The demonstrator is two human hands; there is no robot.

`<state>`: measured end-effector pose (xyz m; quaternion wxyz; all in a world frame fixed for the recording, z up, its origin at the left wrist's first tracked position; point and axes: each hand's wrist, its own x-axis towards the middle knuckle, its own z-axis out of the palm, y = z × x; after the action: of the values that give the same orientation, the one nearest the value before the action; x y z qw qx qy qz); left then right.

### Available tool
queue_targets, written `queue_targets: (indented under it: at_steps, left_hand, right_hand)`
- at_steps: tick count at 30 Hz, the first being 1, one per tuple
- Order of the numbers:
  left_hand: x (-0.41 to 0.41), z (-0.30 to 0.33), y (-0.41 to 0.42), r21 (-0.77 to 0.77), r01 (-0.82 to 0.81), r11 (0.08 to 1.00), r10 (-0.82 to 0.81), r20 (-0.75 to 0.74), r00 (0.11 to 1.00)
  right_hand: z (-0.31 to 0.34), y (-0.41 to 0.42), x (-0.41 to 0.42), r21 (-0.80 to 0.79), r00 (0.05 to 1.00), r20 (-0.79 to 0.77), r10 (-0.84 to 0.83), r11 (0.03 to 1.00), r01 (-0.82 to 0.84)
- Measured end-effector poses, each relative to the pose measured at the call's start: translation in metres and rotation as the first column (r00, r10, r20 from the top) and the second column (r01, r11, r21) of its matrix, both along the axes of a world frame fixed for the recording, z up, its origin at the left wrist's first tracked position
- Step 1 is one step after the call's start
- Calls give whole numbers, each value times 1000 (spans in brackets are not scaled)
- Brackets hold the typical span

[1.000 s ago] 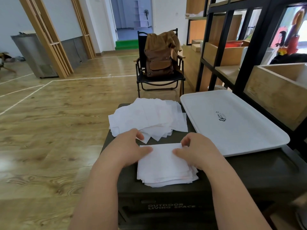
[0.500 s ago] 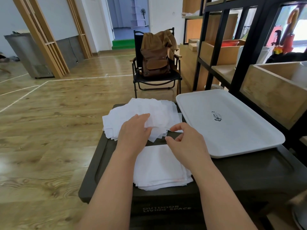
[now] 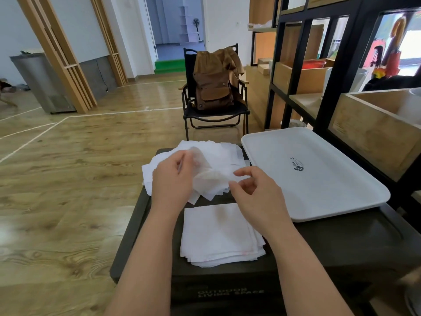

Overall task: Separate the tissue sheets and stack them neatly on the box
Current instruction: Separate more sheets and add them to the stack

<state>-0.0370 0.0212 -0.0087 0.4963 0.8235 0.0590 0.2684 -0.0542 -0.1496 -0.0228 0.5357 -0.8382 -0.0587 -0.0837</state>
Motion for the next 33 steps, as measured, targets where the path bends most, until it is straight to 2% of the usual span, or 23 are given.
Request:
queue_targets:
  at_steps: [2, 4, 5, 9, 11, 14, 17, 20, 23, 29, 33]
  left_hand:
    - [-9, 16, -1, -325, 46, 944, -66, -50, 997]
    - [-17, 27, 0, -567, 118, 815, -207, -95, 974]
    - [-20, 29, 1, -614, 132, 778, -247, -106, 963]
    - [-29, 25, -4, -641, 24, 767, -221, -229, 948]
    - [-31, 20, -6, -585, -16, 811, -165, -254, 953]
    - [-32, 17, -2, -401, -29, 915, -91, -275, 957]
    - [-32, 16, 4, -286, 22, 958, -105, -276, 956]
    - [-34, 17, 12, -192, 173, 966, -220, -260, 940]
    - [-37, 16, 18, -66, 255, 965, -263, -262, 928]
    - [-38, 18, 16, 13, 283, 959, -275, -204, 940]
    - [-38, 18, 17, 35, 276, 961, -267, -162, 950]
  right_hand:
    - [3, 3, 0, 105, 999, 28, 30, 994, -33]
    - [6, 7, 0, 199, 998, 38, 57, 978, -63]
    - [7, 8, -1, 246, 997, 38, 68, 966, -75]
    - [9, 6, -3, 348, 995, 19, 99, 932, -99]
    - [8, 5, -4, 349, 994, -1, 111, 931, -103]
    - [5, 2, -2, 362, 993, -36, 114, 928, -93]
    - [4, 0, 0, 326, 993, -14, 117, 939, -107]
    - [4, 0, 2, 299, 995, 42, 89, 949, -97]
    - [5, 1, 2, 271, 993, 79, 93, 956, -111]
    - [3, 3, 1, 137, 990, 134, 48, 988, -67]
    - [1, 3, 2, 120, 990, 136, 32, 992, -49]
